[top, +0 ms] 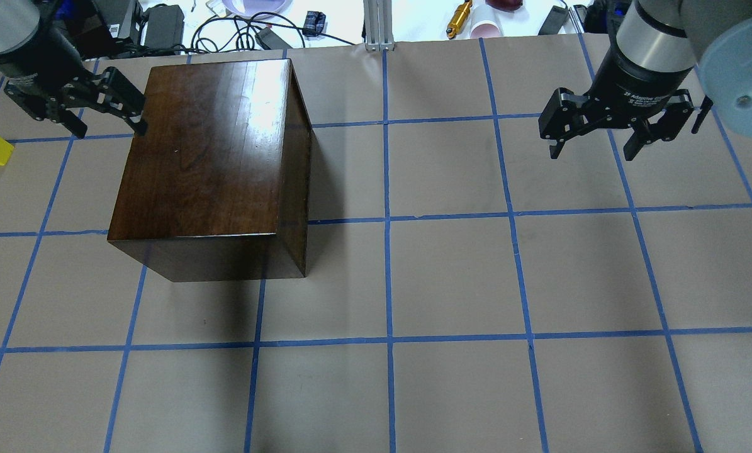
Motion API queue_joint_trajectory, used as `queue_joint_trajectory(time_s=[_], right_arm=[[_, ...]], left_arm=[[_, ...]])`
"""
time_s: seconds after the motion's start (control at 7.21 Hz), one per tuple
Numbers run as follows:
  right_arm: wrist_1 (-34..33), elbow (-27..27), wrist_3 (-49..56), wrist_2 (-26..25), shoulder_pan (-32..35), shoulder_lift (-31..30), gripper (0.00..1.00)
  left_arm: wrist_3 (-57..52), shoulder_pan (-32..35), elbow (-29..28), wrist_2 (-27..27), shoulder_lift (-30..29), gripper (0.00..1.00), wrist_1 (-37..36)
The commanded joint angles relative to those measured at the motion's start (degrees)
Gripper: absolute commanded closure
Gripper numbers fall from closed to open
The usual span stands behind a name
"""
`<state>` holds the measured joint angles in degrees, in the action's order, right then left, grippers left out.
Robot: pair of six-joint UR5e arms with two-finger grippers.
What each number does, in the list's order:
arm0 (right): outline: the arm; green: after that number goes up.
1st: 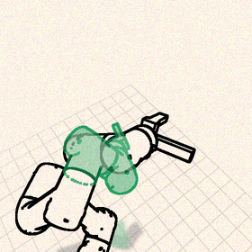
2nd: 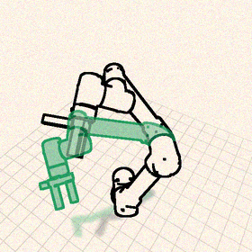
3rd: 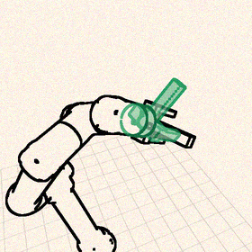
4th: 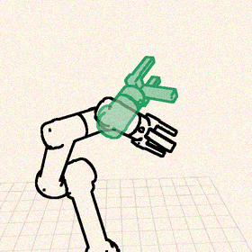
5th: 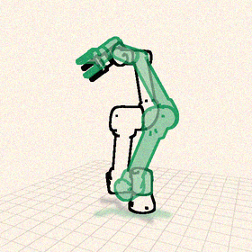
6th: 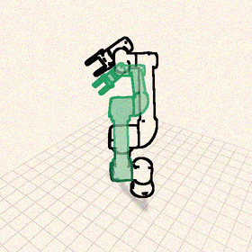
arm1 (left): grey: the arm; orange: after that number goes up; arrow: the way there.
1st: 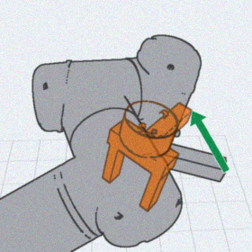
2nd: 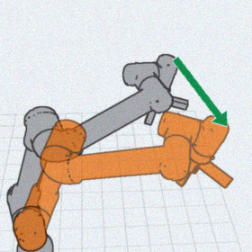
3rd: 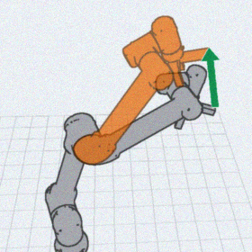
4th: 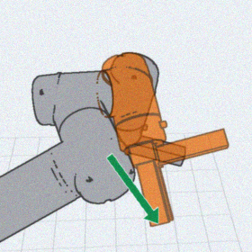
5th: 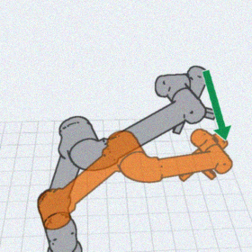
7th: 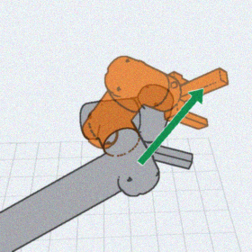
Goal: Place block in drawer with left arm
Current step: 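Move the left gripper down beside the cabinet to the white drawer handle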
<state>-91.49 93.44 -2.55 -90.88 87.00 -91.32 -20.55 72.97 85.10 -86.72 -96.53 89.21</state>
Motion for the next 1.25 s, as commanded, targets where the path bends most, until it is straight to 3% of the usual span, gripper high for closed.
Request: queue_joint_trajectory(time_s=[0.0, 0.42, 1.11], right_arm=[[0.00, 0.07, 0.00, 0.00, 0.01, 0.00, 0.00], [0.00, -0.02, 0.00, 0.00, 0.01, 0.00, 0.00], [0.00, -0.02, 0.00, 0.00, 0.01, 0.00, 0.00]], left_arm=[[-8.24, -7.64, -1.33, 0.41, -2.86, 0.00, -1.50], [-10.74, -13.28, -2.22, 5.33, -7.77, 0.00, -4.46], [-13.03, -13.56, -1.96, 11.48, -15.52, 0.00, -7.12]])
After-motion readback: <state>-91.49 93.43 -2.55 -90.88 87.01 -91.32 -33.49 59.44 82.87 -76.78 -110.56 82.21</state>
